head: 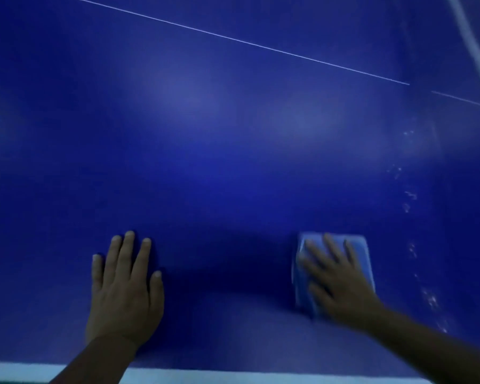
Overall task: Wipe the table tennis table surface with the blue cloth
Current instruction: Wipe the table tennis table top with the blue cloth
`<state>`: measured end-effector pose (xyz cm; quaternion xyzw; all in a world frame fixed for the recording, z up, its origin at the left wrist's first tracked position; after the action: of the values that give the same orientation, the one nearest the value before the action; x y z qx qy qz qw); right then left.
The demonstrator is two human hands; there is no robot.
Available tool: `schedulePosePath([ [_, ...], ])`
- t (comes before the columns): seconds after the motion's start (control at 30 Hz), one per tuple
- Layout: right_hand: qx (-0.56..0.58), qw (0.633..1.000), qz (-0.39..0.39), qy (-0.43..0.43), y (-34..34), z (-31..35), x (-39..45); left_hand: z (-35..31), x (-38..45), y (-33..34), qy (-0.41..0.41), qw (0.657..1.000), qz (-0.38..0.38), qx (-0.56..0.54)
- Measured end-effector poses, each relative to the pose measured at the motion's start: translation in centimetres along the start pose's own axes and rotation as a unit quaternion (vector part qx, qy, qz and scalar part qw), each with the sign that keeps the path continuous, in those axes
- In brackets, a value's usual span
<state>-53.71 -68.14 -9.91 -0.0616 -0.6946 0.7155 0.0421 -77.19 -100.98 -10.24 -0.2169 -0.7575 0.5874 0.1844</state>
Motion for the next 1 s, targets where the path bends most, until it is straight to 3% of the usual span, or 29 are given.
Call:
schedulePosePath([
  [0.07, 0.007, 0.997, 0.030, -0.071, -0.4, 1.3, -3.8, -0.1, 0.1, 0.0, 0.001, 1.000, 0.003, -0.005],
  [0.13, 0.004, 0.997, 0.031, -0.069, -0.8, -0.5, -2.6, -0.1, 0.0, -0.1, 0.001, 1.000, 0.003, -0.009],
  [0.2, 0.017, 0.997, -0.008, 0.081, -0.8, -2.4, 1.4, -0.1, -0.1, -0.2, 0.004, 1.000, 0.002, -0.014],
  [0.27, 0.040, 0.962, -0.038, 0.267, -0.9, -3.2, 5.4, -0.2, -0.2, -0.2, 0.002, 1.000, 0.004, -0.024],
  [0.33, 0.044, 0.936, -0.033, 0.349, -0.7, -1.2, 6.7, -0.3, -0.3, -0.4, -0.008, 0.999, 0.009, -0.034],
  [0.37, 0.031, 0.939, -0.032, 0.342, -0.5, 0.8, 6.1, -0.3, -0.3, -0.5, -0.009, 0.999, 0.011, -0.037],
  [0.53, 0.016, 0.990, 0.010, 0.140, 0.4, 14.2, -8.5, -0.5, -0.7, -0.5, 0.025, 0.999, -0.005, -0.040],
  [0.6, 0.026, 0.992, 0.048, 0.115, -0.2, 13.1, -10.8, -0.5, -0.6, -0.3, 0.032, 0.999, 0.008, -0.032],
  [0.67, 0.002, 0.984, 0.043, 0.171, -0.2, 9.1, -9.8, -0.4, -0.4, -0.3, 0.026, 0.999, 0.019, -0.034],
  [0.73, 0.026, 0.940, 0.019, 0.339, -0.3, 5.0, -6.8, -0.5, -0.4, -0.3, 0.022, 0.999, 0.024, -0.031],
  [0.8, 0.064, 0.861, -0.030, 0.503, -0.5, 3.5, -3.5, -0.5, -0.4, -0.3, 0.023, 0.999, 0.023, -0.024],
  [0.87, 0.081, 0.818, -0.046, 0.568, -0.7, 6.5, -1.3, -0.5, -0.4, -0.3, 0.024, 0.999, 0.025, -0.027],
  [1.0, 0.064, 0.915, 0.014, 0.397, 0.5, 16.1, -4.5, -0.5, -0.3, -0.4, 0.022, 0.999, 0.025, -0.028],
])
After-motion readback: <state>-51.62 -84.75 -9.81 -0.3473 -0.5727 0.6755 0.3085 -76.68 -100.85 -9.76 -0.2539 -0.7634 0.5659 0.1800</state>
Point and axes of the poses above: each hand's wrist, its own x-axis towards the middle knuckle, its own y-axis out of the palm, z = x × y, the point moved 2 cm from there along x, towards the middle knuckle, and after that the axes turned 6 degrees about -z, right-handed, at the moved point
